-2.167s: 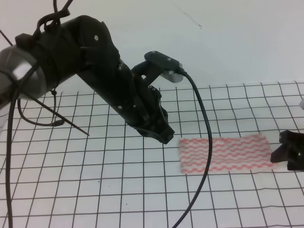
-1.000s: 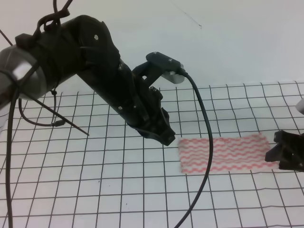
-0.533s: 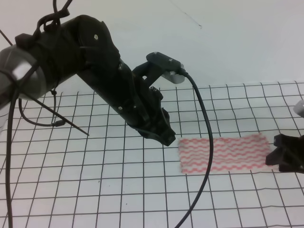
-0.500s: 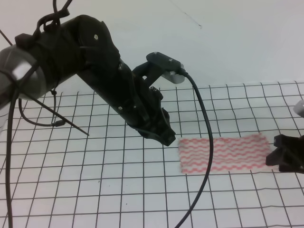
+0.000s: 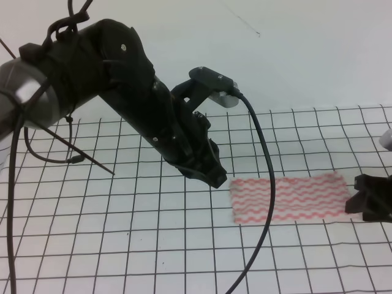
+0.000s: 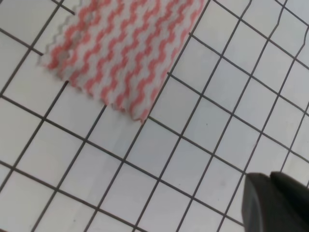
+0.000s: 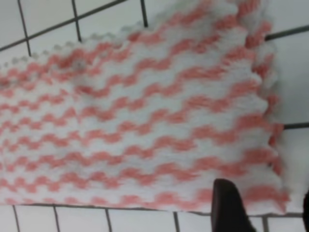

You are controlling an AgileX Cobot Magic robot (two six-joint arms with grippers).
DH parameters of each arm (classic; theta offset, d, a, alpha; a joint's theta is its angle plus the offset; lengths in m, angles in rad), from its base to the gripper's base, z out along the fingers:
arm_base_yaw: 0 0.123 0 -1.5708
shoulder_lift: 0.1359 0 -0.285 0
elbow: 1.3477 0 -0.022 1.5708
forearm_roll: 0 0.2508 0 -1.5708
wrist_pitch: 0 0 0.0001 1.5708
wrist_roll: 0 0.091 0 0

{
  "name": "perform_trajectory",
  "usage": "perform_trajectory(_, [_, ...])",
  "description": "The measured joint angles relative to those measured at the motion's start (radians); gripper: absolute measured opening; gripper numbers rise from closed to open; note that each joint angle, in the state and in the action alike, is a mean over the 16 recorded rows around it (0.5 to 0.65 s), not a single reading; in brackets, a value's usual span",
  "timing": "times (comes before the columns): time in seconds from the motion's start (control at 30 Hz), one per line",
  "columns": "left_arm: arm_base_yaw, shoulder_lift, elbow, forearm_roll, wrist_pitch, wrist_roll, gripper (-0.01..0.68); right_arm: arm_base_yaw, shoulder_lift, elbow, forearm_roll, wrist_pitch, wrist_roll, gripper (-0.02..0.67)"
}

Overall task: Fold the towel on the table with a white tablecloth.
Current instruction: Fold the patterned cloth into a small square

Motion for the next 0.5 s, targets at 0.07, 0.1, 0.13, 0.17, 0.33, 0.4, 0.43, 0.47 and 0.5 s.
perform_trajectory(0.07, [0.000, 0.000, 0.000, 0.000, 0.000, 0.000, 0.000, 0.000, 0.006, -0.002, 0.004, 0.002, -0.001, 0.328])
perform_trajectory(0.1, [0.000, 0.000, 0.000, 0.000, 0.000, 0.000, 0.000, 0.000, 0.009, -0.003, 0.006, 0.003, -0.002, 0.327])
perform_trajectory(0.13, [0.000, 0.000, 0.000, 0.000, 0.000, 0.000, 0.000, 0.000, 0.012, -0.004, 0.009, 0.005, -0.003, 0.327])
perform_trajectory(0.17, [0.000, 0.000, 0.000, 0.000, 0.000, 0.000, 0.000, 0.000, 0.015, -0.005, 0.013, 0.007, -0.005, 0.326])
perform_trajectory(0.33, [0.000, 0.000, 0.000, 0.000, 0.000, 0.000, 0.000, 0.000, 0.030, -0.010, 0.030, 0.016, -0.019, 0.305])
perform_trajectory(0.4, [0.000, 0.000, 0.000, 0.000, 0.000, 0.000, 0.000, 0.000, 0.034, -0.011, 0.037, 0.022, -0.026, 0.285])
perform_trajectory(0.43, [0.000, 0.000, 0.000, 0.000, 0.000, 0.000, 0.000, 0.000, 0.036, -0.012, 0.040, 0.025, -0.029, 0.274])
perform_trajectory(0.47, [0.000, 0.000, 0.000, 0.000, 0.001, 0.000, 0.000, 0.000, 0.036, -0.012, 0.043, 0.028, -0.032, 0.262])
perform_trajectory(0.5, [0.000, 0.000, 0.000, 0.000, 0.001, 0.000, 0.000, 0.000, 0.036, -0.012, 0.046, 0.031, -0.036, 0.250])
